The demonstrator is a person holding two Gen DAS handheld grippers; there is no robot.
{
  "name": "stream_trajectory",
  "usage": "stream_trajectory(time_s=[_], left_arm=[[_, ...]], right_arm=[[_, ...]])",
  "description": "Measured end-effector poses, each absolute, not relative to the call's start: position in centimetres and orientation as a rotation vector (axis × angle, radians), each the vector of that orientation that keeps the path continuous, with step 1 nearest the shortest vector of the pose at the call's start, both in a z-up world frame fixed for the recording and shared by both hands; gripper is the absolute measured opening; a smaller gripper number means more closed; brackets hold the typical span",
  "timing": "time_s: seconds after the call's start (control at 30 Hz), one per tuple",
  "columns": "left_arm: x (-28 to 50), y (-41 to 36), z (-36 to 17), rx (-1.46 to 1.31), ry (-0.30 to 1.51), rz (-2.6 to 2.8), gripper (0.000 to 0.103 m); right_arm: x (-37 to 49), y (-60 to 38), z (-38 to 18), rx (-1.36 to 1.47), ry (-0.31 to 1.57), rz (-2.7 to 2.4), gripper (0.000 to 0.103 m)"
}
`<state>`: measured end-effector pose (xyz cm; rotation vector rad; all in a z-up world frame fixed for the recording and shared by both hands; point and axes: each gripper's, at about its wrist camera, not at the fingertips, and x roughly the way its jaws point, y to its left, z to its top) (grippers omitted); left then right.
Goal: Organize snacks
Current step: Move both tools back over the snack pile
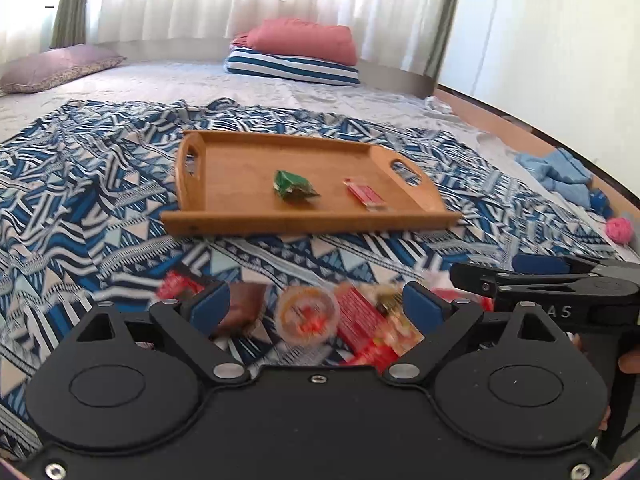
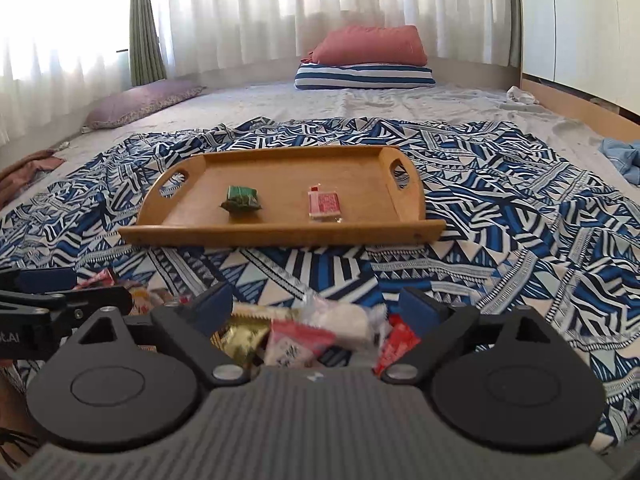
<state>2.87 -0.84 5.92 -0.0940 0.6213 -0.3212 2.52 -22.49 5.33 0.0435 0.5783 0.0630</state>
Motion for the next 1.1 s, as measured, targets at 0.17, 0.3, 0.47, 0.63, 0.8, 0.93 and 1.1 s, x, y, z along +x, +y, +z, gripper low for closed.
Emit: stream_trajectory(time_s=[0.17,0.3,0.47,0.63,0.8,0.93,1.1], left_arm=[[1.1,-1.3,5.2,-0.073,0.604,-0.362,0.093],[0.3,-1.9,4.6,-0.035,0.605,-0.395,0.093],[-0.5,-3.1,4.0,0.029,0.583,-0.424,0.093],[-0.4,-4.0,3.6,0.042,0.589,-0.458,0.083],[0.1,-4.5,3.1,0.058,0.604,-0.471,0.076],[0.4,-4.7,2.8,0.062,0.604,-0.481,0.064],[0.9,-5.1,2.7,0.056,0.616,-0.499,0.053]], right_arm=[[0.7,-22.8,4.8,0.004,0.565,0.043,0.102],[-0.1,-23.3,4.3,-0.015,0.572,0.037,0.103],[-0.4,-24.3,3.4,-0.035,0.598,0.009,0.103],[-0.6,-25.1,2.5,-0.028,0.622,-0.003,0.099],[-0.8,-25.5,2.0,-0.032,0.619,-0.03,0.087],[-0.7,-25.8,1.6,-0.012,0.625,-0.042,0.076],[-0.5,-25.9,1.3,0.021,0.626,-0.045,0.065]])
